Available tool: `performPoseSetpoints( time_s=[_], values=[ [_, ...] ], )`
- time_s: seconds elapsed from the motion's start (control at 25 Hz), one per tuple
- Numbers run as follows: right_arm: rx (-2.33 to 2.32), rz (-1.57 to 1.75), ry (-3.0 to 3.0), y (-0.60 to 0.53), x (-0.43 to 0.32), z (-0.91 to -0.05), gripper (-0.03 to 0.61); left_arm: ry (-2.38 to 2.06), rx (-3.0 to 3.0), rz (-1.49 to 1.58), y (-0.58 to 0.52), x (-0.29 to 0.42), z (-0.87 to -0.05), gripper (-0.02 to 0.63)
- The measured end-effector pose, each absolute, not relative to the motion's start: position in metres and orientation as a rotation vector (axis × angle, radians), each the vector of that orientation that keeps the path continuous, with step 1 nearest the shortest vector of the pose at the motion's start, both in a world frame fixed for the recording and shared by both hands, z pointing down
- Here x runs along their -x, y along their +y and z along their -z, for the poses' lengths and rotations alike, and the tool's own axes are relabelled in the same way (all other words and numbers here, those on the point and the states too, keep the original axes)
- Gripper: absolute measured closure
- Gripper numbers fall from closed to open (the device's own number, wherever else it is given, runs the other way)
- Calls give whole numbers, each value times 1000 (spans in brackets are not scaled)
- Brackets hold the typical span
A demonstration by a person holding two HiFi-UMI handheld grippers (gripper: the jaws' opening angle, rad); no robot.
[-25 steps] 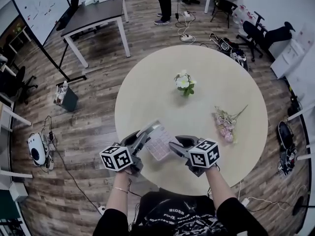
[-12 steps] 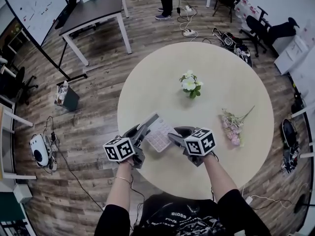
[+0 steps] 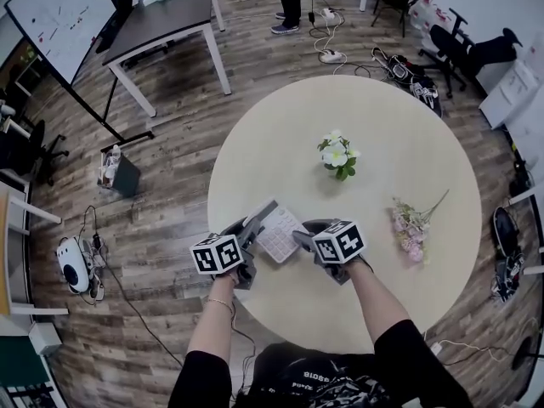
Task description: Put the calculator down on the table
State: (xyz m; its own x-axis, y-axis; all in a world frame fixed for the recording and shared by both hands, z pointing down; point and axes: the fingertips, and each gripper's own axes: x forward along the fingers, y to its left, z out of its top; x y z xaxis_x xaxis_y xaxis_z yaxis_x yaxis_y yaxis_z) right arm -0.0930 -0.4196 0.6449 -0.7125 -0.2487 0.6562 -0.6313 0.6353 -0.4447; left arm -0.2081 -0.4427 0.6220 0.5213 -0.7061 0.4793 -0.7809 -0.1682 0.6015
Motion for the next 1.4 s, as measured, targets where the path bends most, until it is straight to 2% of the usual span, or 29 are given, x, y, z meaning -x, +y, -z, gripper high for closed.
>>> performPoseSetpoints(
  time_s=[0.8,0.84,0.88,1.0,1.04,1.4],
  values=[
    [-792,-902,-2197,-431,83,-672,411,-1226,-1813,-268,-458,197,-656,471],
    [-800,-912,-2200,-432,83,-673,396,-1247,-1801,-290,-458,199,-657,464],
    [-803,-924,-2213,-431,84,-671,374,-1281,-1781,-305,-459,203,-658,426],
    [-832,-962,-2253,-426,92,-666,187,-1375,-1711,-237,-455,213,-651,262],
    [-865,-962,-2256,-426,91,-664,163,-1393,-1699,-206,-453,214,-648,235],
    [-941,-768,-2334,-410,79,-624,161,-1451,-1799,-174,-417,200,-609,206]
  ],
)
